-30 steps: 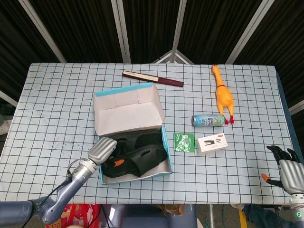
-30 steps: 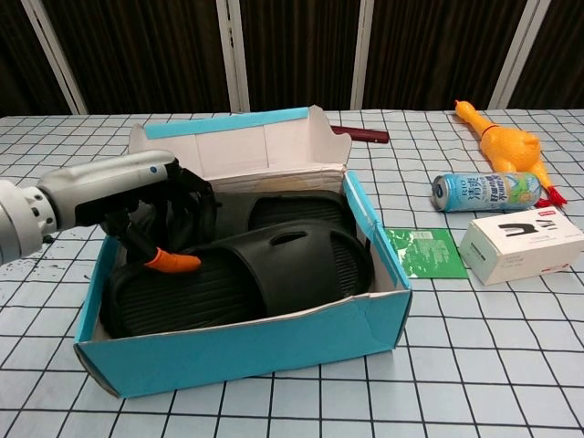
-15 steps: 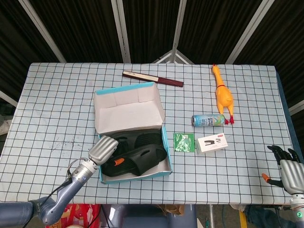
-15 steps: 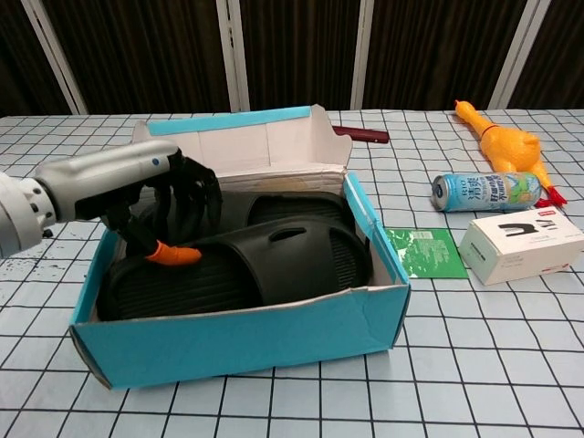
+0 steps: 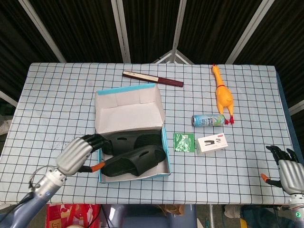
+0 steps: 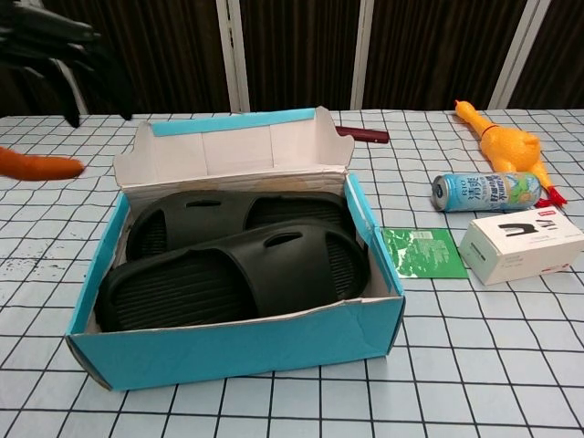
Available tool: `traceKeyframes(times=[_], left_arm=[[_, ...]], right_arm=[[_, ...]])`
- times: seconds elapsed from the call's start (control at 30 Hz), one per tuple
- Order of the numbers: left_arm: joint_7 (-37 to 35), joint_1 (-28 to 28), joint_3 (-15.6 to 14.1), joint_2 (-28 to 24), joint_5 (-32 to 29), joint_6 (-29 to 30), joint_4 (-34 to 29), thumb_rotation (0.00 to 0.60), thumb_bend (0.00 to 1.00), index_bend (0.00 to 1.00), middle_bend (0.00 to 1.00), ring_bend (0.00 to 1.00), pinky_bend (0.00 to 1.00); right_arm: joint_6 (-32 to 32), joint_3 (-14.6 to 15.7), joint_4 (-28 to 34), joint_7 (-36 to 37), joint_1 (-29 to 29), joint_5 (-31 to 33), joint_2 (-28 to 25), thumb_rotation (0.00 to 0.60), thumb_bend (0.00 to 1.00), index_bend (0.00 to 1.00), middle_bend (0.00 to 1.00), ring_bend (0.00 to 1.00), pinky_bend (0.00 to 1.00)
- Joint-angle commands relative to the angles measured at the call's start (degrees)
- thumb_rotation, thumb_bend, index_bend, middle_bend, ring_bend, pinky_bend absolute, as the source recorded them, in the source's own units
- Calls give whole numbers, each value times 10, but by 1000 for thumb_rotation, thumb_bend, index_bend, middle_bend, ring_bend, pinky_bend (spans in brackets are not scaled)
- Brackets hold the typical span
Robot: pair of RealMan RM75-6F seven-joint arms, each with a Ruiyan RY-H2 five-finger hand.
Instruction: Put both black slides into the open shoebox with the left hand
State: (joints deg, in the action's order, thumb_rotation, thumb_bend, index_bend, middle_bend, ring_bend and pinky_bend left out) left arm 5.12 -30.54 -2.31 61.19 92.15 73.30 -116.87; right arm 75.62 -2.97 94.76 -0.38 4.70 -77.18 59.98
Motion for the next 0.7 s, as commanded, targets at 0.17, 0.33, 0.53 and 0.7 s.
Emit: traceKeyframes(times=[0.17,0.33,0.53,0.7], left_arm=[[157,130,-43,13,-34,100,122,600,365,180,95,86,221],[118,161,-8,60,-103,122,206,600,364,177,101,86,220],[109,186,39,115,-126,183,296,600,364,160,99,86,221],[68,198,49,125,-115,200,326,600,365,157,106,86,220]], right_arm=[[21,1,-1,-8,-4,-19,6,600,227,178,158,201,78],[38,3,-13,-4,-5,-41,13,600,226,178,158,201,78],[47,3,-21,-9,-5,-55,20,600,227,178,158,201,78],[56,3,-22,-8,-7,-61,23,600,226,178,158,201,78]])
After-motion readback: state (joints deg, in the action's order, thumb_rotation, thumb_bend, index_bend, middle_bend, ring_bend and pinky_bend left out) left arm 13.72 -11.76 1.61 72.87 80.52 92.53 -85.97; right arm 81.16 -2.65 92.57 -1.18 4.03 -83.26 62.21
